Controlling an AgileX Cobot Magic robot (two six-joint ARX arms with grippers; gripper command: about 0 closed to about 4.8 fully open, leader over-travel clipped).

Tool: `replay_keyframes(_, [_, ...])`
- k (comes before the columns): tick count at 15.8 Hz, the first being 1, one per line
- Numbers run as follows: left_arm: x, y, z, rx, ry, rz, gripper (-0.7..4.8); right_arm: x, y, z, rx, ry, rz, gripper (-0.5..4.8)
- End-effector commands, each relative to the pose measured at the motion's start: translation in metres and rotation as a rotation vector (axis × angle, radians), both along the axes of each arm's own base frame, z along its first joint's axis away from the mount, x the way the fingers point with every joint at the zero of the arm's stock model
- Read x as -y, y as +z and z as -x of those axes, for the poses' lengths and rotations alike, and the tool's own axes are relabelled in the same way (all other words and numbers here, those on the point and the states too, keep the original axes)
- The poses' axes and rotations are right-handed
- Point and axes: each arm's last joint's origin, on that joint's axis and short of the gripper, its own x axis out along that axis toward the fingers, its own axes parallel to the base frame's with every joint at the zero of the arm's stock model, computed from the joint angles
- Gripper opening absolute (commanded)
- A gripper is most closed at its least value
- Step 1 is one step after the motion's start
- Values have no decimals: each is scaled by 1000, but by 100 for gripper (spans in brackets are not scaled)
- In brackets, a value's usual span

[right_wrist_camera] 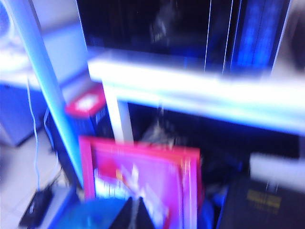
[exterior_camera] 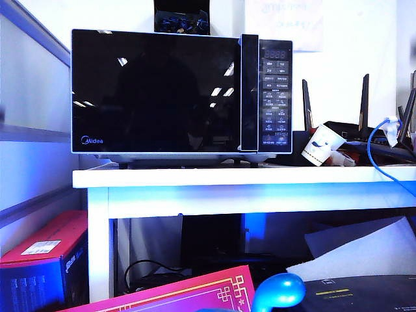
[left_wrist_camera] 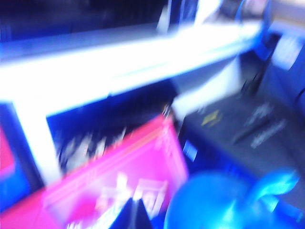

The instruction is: Open the microwave door, place the box of snacks from the top of the microwave inside, then close the microwave door.

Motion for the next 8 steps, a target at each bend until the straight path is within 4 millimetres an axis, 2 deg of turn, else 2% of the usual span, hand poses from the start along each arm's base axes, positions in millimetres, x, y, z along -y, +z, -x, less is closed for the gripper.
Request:
replay_keyframes(1, [0, -17, -2, -8, 26, -46, -6, -2, -24, -4, -48, -3, 4, -5])
replay_keyframes(3, [0, -28, -2, -48, 30, -81, -6, -4, -39, -6, -97, -3, 36, -5])
replay_keyframes(6, [-1, -31, -1, -71, 29, -93, -5, -3, -58, -5, -197, -4, 100, -5])
replay_keyframes(8, [-1, -31, -1, -72, 29, -92, -5, -4, -58, -5, -200, -2, 99, -5])
